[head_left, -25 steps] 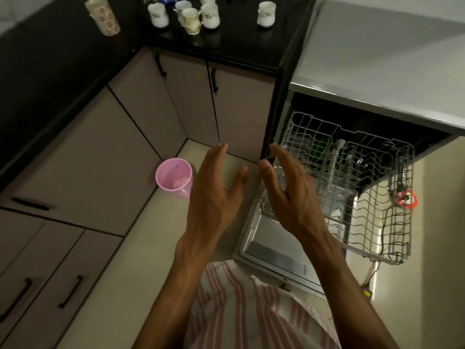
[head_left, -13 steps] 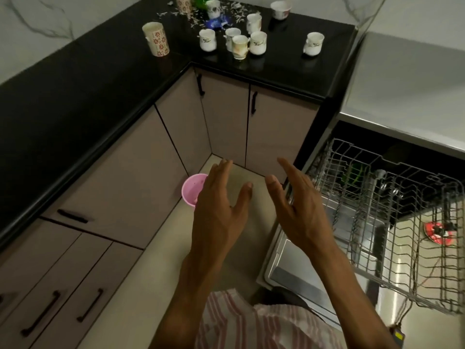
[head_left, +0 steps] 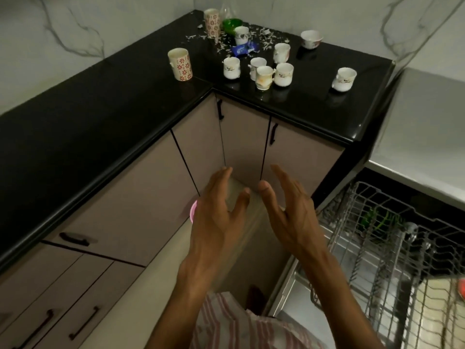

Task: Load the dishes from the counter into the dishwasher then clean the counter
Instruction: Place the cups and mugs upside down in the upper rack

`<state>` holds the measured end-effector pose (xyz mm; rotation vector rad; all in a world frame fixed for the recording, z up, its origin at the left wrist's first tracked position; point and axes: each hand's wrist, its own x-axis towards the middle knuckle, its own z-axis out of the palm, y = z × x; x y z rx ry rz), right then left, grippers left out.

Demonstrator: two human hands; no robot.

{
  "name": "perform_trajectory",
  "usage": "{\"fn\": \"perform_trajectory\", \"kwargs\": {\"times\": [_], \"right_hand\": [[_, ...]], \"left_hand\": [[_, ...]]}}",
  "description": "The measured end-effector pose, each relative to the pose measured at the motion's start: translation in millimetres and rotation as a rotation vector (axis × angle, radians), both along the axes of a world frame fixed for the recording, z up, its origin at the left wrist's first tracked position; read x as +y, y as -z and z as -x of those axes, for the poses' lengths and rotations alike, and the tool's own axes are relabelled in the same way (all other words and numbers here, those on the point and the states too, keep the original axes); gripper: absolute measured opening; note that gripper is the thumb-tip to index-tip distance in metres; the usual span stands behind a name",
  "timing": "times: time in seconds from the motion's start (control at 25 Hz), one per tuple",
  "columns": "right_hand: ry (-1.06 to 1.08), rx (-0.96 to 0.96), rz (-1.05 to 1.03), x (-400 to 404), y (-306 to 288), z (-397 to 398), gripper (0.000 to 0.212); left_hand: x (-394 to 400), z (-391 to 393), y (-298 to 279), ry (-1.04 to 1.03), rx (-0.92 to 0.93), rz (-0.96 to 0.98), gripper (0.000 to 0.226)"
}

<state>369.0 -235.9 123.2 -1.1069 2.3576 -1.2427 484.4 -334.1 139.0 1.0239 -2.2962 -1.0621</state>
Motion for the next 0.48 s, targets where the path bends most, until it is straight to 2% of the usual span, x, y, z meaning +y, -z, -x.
{"fn": "perform_trajectory", "kwargs": {"times": [0.24, 0.48], "right_hand": [[-0.001, -0.006, 0.000, -28, 4, 44, 0.069], [0.030, -0.048, -0.013, -59, 12, 64, 0.070]], "left_hand": [[-27, 42, 0, -0.062, -0.070, -0.015, 0.062], [-61, 69, 5, -0.011, -0.105, -0.044, 0.060]]}}
